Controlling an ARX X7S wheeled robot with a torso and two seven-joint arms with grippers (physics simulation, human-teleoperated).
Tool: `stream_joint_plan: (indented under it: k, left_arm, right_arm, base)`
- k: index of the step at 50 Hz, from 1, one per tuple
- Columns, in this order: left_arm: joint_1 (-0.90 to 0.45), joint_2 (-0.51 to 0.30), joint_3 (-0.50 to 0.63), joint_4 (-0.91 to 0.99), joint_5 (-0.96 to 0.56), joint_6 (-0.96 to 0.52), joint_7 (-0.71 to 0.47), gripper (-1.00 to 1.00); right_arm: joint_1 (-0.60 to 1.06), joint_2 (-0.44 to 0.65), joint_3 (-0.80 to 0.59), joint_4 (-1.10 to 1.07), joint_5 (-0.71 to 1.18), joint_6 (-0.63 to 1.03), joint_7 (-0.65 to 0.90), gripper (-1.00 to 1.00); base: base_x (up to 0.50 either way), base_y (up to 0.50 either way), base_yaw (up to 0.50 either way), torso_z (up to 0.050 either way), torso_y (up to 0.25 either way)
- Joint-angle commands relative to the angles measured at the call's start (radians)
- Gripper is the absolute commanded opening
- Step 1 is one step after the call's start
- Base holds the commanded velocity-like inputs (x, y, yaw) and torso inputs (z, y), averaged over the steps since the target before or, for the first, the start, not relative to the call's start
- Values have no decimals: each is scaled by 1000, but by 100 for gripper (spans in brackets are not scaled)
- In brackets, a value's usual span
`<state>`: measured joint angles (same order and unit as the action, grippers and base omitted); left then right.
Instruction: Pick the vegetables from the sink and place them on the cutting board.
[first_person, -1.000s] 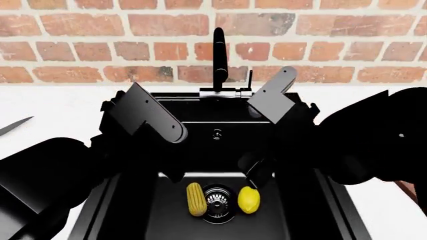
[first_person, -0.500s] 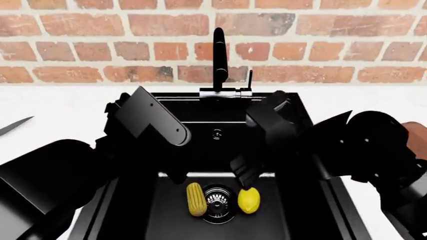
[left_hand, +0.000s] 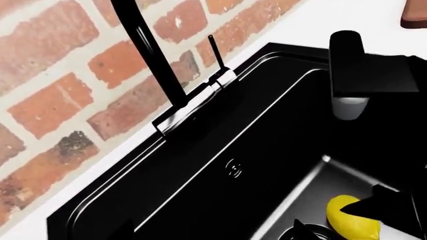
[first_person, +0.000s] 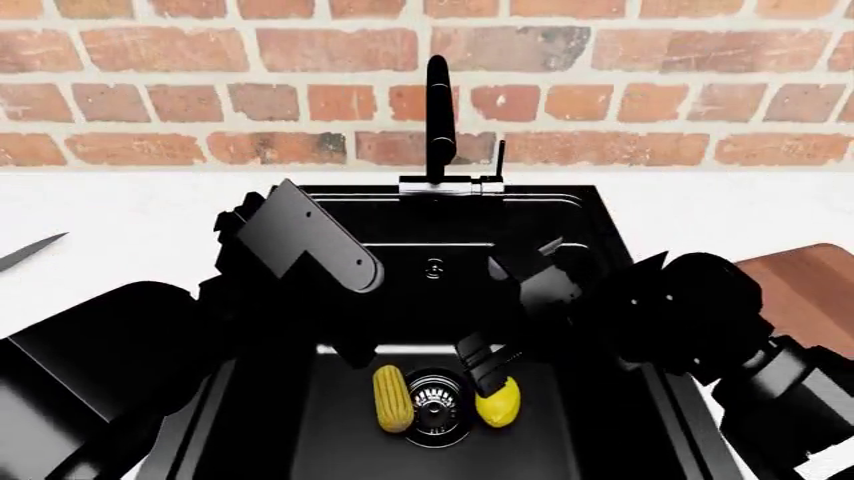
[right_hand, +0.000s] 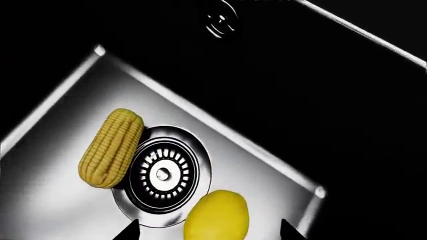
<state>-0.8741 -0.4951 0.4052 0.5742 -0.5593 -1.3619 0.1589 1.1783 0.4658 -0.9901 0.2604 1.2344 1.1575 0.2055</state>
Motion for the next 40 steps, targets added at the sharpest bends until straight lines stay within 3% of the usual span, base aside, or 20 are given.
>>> stream_joint_plan:
  k: [1, 15, 40]
  left_arm:
    - [2, 1, 5, -11, -1, 12, -4, 100]
    - [13, -4, 2, -17, -6, 24, -8, 100]
    - [14, 1, 18, -36, -11, 41, -15, 100]
  right_arm:
    - [-16, -46, -39, 128, -63, -67, -85, 100]
    - [-53, -125, -81, 354, -154, -209, -219, 100]
    - [-109, -164, -126, 496, -190, -238, -286, 100]
  base:
    - [0, 0, 0, 0, 0]
    - [0, 0, 0, 0, 0]
    - [0, 0, 0, 0, 0]
